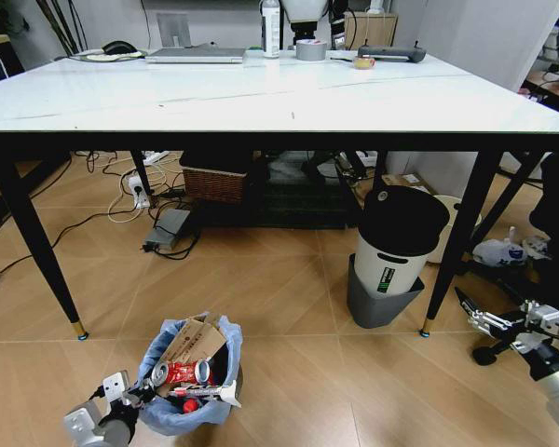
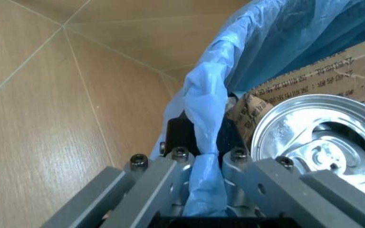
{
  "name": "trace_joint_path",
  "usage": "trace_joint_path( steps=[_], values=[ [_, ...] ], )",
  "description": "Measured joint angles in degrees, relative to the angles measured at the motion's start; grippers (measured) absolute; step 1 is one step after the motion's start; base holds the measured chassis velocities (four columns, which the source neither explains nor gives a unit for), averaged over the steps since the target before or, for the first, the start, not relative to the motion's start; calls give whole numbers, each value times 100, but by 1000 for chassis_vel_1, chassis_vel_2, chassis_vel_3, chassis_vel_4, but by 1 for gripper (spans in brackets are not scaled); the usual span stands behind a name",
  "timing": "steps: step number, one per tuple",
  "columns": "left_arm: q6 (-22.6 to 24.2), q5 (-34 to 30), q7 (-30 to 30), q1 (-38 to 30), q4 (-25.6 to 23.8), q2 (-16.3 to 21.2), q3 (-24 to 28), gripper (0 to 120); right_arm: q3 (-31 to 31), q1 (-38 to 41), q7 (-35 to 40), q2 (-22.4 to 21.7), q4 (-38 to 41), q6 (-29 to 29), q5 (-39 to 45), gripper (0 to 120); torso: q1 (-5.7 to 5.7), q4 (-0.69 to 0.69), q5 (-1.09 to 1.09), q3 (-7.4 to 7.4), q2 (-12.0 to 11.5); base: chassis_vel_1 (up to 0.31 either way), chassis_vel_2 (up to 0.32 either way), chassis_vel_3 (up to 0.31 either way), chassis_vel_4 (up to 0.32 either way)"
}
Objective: Pick up the trash bin and place the trash from the table into it.
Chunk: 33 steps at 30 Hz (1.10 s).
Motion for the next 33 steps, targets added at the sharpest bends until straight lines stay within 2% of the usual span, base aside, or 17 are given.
trace_joint_path(
  steps=[17, 24, 33],
  values=[
    [-82, -27, -45, -120, 71, -9, 47, 0, 0, 0, 0, 0, 0, 0, 0, 100, 10, 0, 0, 0, -6, 0, 0, 0, 0],
    [52, -389, -211, -130, -37, -36, 131, 0, 0, 0, 0, 0, 0, 0, 0, 100, 12, -1, 0, 0, 8, 0, 0, 0, 0],
    [133, -420, -318, -161, 49, -51, 194, 0, 0, 0, 0, 0, 0, 0, 0, 100, 13, 0, 0, 1, 19, 0, 0, 0, 0]
  ],
)
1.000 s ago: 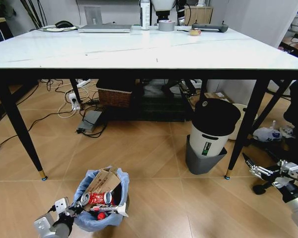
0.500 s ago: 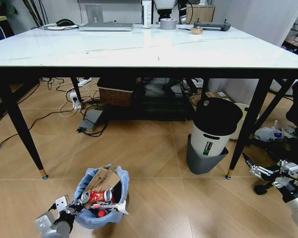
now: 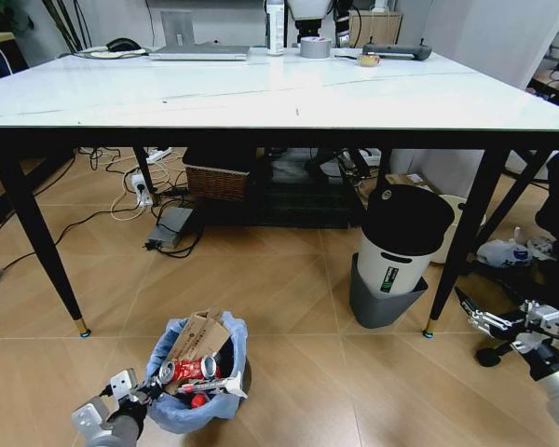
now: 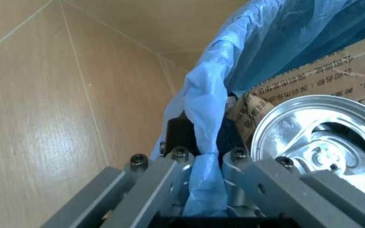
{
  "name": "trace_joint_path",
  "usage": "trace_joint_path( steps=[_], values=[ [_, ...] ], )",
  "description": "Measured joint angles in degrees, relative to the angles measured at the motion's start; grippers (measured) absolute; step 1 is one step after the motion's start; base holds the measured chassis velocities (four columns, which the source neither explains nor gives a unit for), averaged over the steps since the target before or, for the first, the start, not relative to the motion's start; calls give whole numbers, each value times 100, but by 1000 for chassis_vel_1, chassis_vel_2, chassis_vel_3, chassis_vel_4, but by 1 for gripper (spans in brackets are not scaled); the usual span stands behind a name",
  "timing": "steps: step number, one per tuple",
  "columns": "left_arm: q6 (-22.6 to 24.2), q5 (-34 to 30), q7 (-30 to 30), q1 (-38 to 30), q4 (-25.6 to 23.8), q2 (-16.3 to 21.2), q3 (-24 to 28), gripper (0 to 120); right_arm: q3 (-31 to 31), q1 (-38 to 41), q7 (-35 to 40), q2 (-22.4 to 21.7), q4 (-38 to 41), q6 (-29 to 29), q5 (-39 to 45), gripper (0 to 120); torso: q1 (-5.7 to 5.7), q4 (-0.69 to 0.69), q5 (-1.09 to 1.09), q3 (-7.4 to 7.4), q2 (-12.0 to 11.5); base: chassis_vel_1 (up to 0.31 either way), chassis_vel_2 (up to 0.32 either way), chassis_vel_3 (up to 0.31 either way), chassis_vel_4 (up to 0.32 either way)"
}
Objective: Pick up the trash bin and place the trash from the table into it.
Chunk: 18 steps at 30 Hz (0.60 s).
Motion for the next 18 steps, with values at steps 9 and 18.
trace_joint_path(
  steps=[9, 18],
  values=[
    [1, 21, -27, -36, 76, 21, 14, 0, 0, 0, 0, 0, 0, 0, 0, 100, 1, 0, 0, 7, 8, 0, 0, 0, 0],
    [2, 39, -67, -40, 145, 91, -30, 0, 0, 0, 0, 0, 0, 0, 0, 100, 1, 0, 0, 12, 14, 0, 0, 0, 0]
  ],
)
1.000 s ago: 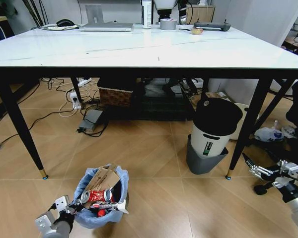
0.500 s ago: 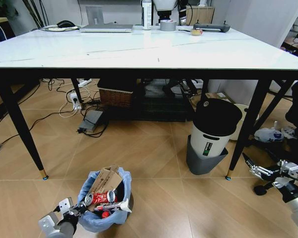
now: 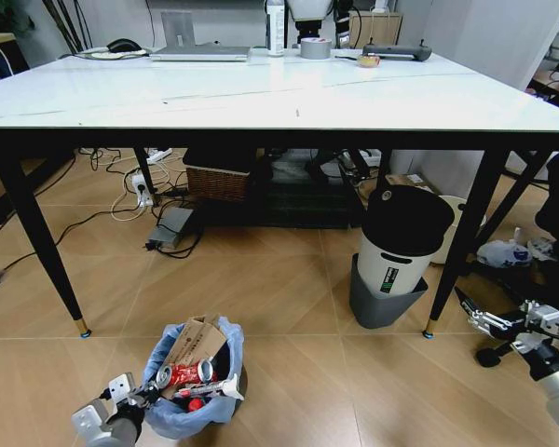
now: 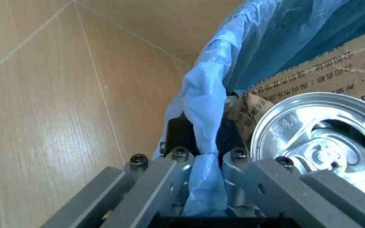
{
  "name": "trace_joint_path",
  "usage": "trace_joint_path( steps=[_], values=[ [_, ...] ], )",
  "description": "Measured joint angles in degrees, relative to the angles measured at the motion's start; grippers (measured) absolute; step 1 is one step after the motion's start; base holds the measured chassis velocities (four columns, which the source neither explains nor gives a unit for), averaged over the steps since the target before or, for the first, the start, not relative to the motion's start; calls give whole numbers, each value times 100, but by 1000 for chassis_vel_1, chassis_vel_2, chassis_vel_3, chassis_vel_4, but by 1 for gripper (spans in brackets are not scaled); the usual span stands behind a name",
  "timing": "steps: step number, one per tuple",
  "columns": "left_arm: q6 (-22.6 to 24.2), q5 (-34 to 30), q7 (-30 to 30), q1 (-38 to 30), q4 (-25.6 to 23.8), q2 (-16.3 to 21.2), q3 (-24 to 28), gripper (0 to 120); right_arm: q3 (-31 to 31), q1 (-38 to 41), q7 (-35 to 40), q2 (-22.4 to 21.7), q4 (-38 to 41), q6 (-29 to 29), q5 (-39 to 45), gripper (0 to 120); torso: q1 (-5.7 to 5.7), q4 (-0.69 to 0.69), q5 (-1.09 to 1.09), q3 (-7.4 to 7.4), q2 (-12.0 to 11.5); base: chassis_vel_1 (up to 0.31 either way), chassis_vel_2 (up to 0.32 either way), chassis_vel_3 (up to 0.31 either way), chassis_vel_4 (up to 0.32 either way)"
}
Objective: Pick up the trash bin and place the trash from the table into it.
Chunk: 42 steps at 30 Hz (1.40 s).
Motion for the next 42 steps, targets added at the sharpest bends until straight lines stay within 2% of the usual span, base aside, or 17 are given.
trace_joint_path(
  steps=[25, 42],
  values=[
    [43, 94, -73, -94, 185, 3, -6, 0, 0, 0, 0, 0, 0, 0, 0, 100, 0, 1, 0, 6, 6, 0, 0, 0, 0],
    [54, 114, -53, -82, 80, -1, 29, 0, 0, 0, 0, 0, 0, 0, 0, 100, 1, 0, -2, 8, 6, 0, 0, 0, 0]
  ],
)
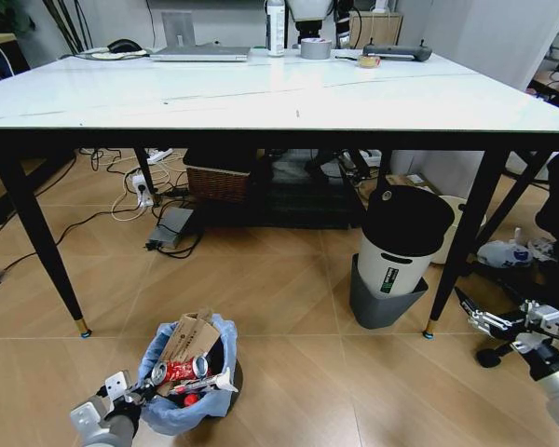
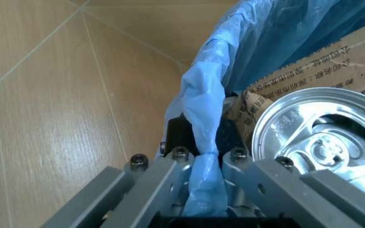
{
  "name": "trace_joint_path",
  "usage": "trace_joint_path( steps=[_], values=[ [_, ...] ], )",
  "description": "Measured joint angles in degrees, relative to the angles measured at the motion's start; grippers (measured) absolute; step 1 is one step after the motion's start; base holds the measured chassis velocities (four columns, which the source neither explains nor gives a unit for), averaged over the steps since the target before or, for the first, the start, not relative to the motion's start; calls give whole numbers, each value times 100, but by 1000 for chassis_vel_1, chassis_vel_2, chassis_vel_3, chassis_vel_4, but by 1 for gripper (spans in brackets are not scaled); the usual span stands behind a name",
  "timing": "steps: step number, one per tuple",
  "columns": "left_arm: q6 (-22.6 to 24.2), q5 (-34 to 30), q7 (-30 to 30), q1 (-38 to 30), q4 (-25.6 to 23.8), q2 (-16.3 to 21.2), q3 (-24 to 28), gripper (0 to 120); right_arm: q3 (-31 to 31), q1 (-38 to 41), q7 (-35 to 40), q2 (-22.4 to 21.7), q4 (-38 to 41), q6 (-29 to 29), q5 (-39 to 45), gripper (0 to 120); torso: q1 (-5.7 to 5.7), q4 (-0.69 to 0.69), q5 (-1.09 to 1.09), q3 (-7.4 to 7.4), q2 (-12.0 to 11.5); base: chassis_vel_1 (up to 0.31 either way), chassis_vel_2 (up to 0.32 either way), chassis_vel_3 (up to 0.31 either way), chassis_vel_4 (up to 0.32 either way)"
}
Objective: Pick up the trash bin and place the trash from the table into it.
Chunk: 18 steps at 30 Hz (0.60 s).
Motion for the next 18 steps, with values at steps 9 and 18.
trace_joint_path(
  steps=[9, 18],
  values=[
    [17, 49, -7, 21, -87, -1, 4, 0, 0, 0, 0, 0, 0, 0, 0, 100, 0, 0, 1, 0, 0, 0, 0, 0, 0],
    [16, 80, -6, 37, -170, -10, -11, 0, 0, 0, 0, 0, 0, 0, 0, 100, 0, 0, 2, 1, 1, 0, 0, 0, 0]
  ],
)
